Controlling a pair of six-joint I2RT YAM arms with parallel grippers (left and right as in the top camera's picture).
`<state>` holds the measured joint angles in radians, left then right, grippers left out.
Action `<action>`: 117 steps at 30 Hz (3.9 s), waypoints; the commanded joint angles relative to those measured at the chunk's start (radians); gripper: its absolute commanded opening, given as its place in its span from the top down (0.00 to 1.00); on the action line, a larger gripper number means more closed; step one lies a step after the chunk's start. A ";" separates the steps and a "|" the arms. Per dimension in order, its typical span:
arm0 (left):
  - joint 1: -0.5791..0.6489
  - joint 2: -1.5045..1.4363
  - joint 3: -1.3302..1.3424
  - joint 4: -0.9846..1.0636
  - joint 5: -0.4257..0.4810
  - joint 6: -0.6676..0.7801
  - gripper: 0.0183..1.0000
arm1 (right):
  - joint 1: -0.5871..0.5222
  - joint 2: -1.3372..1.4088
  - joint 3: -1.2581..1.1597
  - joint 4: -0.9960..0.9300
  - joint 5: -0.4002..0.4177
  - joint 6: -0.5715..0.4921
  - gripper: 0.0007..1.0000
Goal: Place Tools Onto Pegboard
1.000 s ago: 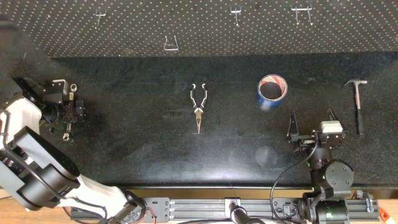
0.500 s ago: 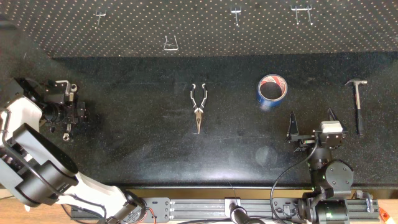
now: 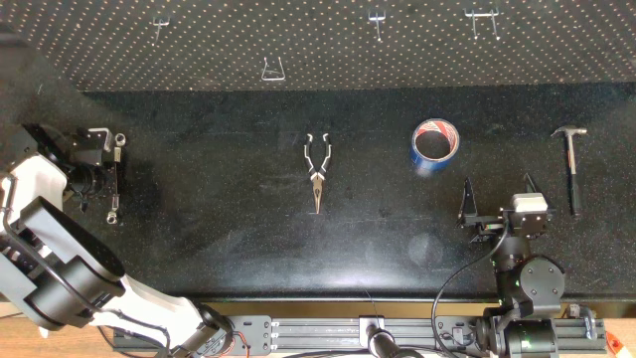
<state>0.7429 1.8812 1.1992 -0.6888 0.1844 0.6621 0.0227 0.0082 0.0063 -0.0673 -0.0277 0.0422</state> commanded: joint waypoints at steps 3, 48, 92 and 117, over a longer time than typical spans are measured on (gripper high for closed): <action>0.002 0.000 0.011 0.035 0.010 0.008 0.99 | 0.004 -0.007 -0.002 -0.006 -0.009 -0.014 0.02; -0.575 -0.721 -0.506 0.846 -0.129 -0.583 0.99 | 0.004 -0.007 -0.002 -0.006 -0.009 -0.014 0.02; -0.557 -0.576 -0.473 0.918 -0.125 -0.603 0.99 | 0.004 -0.007 -0.002 -0.006 -0.009 -0.014 0.02; -0.547 -0.813 -0.399 0.452 -0.124 -0.603 0.00 | 0.004 -0.007 -0.002 -0.006 -0.009 -0.014 0.02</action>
<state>0.1913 1.1961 0.7845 -0.1272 0.0673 0.0582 0.0227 0.0082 0.0067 -0.0673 -0.0277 0.0418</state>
